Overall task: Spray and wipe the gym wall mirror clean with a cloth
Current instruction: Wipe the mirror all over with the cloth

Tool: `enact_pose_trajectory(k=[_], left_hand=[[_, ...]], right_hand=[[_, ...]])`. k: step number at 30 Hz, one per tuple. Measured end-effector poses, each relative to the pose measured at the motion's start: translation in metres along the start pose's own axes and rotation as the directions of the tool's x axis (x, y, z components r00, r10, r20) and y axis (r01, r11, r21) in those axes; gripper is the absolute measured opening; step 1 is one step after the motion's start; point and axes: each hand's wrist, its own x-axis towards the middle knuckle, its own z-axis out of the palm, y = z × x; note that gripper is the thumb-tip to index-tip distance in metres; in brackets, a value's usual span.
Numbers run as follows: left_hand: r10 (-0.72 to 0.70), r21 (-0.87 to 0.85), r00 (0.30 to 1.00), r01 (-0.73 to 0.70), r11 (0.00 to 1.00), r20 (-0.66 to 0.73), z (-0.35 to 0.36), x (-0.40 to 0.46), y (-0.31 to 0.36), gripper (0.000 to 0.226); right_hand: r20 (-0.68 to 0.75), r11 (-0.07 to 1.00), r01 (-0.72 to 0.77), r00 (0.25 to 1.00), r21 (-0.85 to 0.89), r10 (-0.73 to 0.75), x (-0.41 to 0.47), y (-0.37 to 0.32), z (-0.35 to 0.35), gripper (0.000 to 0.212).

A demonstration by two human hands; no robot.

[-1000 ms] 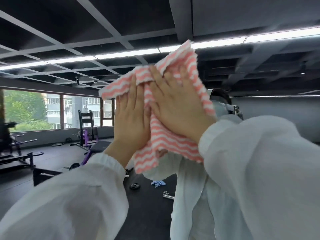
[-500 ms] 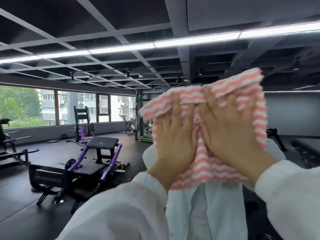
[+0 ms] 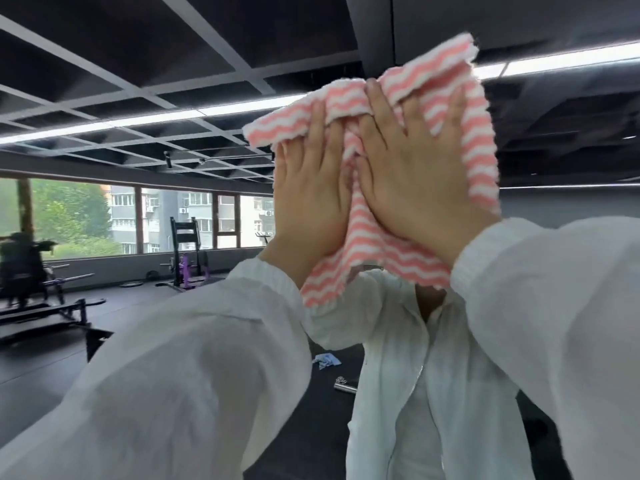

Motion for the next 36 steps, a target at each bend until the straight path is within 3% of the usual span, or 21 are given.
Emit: enact_pose_trajectory(k=[5, 9, 13, 16, 20, 22, 26, 30, 36], left_hand=[[-0.144, 0.003, 0.989, 0.144, 0.990, 0.018, -0.002, -0.044, -0.030, 0.057], [-0.243, 0.016, 0.969, 0.242, 0.970, 0.055, 0.001, -0.102, -0.035, 0.059], [-0.314, 0.014, 0.945, 0.314, 0.949, 0.089, 0.006, -0.139, 0.001, 0.055], [-0.261, 0.011, 0.961, 0.261, 0.965, 0.096, 0.008, -0.132, 0.038, 0.053], [-0.050, 0.031, 0.991, 0.047, 0.998, 0.122, 0.014, -0.104, 0.086, 0.052], [0.039, 0.013, 0.990, -0.041, 0.999, 0.135, 0.017, -0.082, 0.101, 0.053], [0.163, 0.006, 0.982, -0.164, 0.986, 0.095, 0.013, -0.036, 0.093, 0.054], [0.103, 0.026, 0.992, -0.105, 0.994, 0.067, 0.003, -0.004, 0.052, 0.056], [-0.011, 0.018, 1.000, 0.011, 1.000, 0.019, -0.009, -0.009, -0.028, 0.055]], right_hand=[[0.001, 0.978, 0.202, 0.979, 0.053, -0.202, -0.012, -0.039, 0.002, 0.059], [0.073, 0.917, 0.396, 0.914, 0.046, -0.399, -0.043, -0.063, 0.014, 0.060], [0.058, 0.891, 0.449, 0.890, 0.064, -0.453, -0.074, -0.048, 0.023, 0.055], [0.007, 0.924, 0.363, 0.930, 0.117, -0.366, -0.093, -0.015, 0.024, 0.055], [0.019, 0.991, 0.088, 0.996, 0.102, -0.090, -0.120, 0.042, 0.020, 0.059], [0.050, 0.996, -0.020, 0.999, 0.084, 0.016, -0.122, 0.065, 0.016, 0.062], [0.068, 0.996, -0.091, 0.994, 0.023, 0.089, -0.083, 0.075, 0.006, 0.064], [0.043, 0.995, -0.096, 0.994, -0.022, 0.097, -0.037, 0.051, 0.001, 0.061], [0.013, 1.000, 0.008, 1.000, 0.008, -0.008, 0.014, -0.014, 0.000, 0.066]])
